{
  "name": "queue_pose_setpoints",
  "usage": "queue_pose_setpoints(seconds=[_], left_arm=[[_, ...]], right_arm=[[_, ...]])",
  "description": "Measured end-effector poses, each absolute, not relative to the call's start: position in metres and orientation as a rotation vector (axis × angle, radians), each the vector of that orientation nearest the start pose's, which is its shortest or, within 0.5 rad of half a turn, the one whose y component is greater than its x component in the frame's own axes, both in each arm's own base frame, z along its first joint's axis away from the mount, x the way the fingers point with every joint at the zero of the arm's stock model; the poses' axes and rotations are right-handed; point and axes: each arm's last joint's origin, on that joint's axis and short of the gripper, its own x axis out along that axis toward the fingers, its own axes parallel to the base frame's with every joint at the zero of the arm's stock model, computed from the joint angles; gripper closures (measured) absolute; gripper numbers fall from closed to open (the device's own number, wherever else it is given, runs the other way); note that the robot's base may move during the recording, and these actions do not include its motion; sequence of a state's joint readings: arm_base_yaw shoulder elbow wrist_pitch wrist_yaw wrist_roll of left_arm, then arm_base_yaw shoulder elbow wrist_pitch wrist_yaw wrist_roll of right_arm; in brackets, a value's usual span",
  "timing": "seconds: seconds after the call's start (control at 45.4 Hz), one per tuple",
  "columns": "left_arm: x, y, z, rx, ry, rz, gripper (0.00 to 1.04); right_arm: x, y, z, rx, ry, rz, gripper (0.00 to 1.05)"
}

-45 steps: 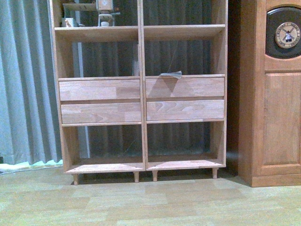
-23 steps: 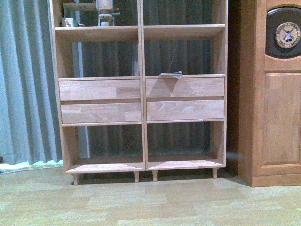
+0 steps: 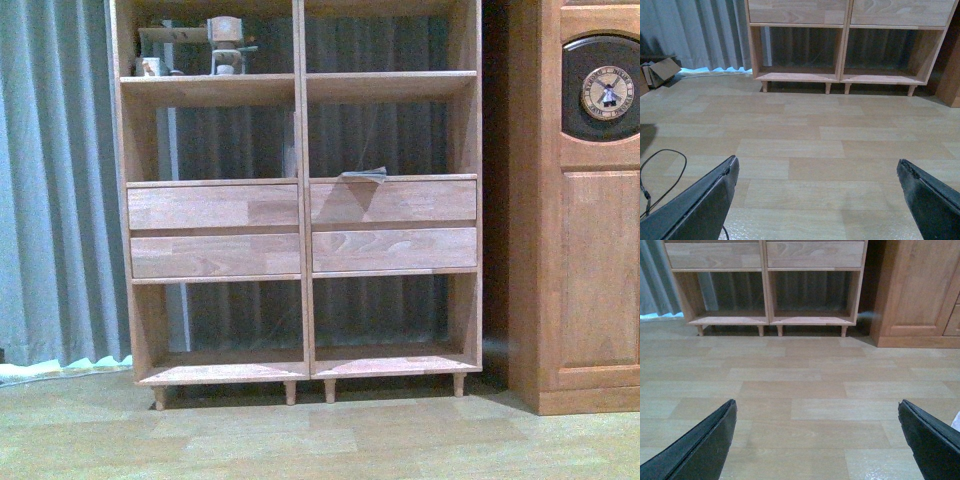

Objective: Organize books on shelf

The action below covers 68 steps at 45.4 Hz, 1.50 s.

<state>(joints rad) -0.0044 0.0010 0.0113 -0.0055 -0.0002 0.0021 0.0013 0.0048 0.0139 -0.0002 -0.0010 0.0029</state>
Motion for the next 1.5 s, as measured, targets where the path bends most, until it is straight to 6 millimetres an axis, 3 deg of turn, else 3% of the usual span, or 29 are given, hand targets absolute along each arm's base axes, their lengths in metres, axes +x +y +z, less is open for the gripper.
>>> queue_pose_setpoints(seconds=[1.499], left_arm=[[0.0971, -0.0004, 0.1667, 0.002, -0.005, -0.005, 0.07]], right_arm=[[0.0971, 0.0002, 0.1679, 0.003, -0.009, 0.003, 0.07]])
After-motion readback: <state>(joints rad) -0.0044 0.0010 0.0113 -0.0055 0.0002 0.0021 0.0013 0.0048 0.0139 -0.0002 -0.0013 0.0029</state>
